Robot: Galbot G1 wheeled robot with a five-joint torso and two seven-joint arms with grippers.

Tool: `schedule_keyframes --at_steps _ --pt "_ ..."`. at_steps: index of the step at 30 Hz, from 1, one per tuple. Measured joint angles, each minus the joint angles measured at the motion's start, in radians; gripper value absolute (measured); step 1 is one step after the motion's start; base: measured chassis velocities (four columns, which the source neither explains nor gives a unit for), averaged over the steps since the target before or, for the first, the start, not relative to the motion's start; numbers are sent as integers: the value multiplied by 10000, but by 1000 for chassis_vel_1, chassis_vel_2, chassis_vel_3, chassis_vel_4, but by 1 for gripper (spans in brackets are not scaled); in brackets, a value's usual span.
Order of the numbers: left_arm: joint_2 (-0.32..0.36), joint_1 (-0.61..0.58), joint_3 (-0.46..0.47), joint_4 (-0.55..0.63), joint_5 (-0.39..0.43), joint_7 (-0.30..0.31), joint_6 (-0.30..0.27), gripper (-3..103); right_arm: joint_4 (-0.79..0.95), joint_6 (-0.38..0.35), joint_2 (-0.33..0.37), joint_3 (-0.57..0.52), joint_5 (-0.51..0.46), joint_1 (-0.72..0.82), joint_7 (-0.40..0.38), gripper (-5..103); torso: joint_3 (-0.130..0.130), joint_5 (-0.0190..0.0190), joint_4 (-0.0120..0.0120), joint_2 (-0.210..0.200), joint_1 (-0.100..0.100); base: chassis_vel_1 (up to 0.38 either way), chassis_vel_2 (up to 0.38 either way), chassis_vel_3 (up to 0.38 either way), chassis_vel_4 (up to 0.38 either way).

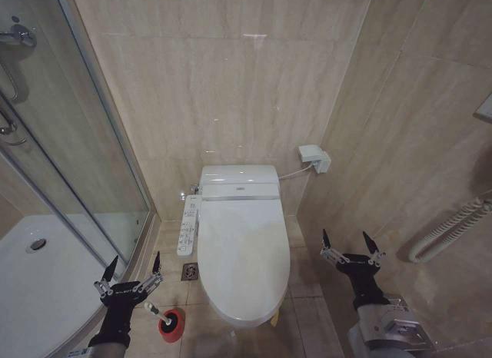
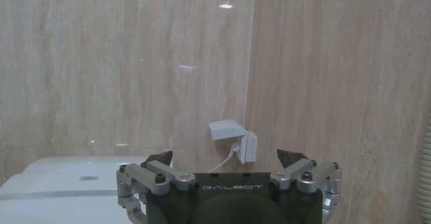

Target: Open the toilet lid, clean the toilet bowl with a toilet brush, close the toilet lid, and flush.

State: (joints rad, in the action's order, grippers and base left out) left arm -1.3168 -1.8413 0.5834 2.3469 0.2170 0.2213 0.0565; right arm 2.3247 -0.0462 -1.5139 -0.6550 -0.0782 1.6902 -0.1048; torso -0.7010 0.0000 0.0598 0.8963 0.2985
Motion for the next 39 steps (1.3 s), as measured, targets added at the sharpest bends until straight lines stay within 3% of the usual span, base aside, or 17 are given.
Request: schedule_keyframes --at_steps 39 --pt "0 0 0 0 0 0 0 99 0 0 0 0 0 1 0 100 0 0 0 0 0 0 0 0 0"
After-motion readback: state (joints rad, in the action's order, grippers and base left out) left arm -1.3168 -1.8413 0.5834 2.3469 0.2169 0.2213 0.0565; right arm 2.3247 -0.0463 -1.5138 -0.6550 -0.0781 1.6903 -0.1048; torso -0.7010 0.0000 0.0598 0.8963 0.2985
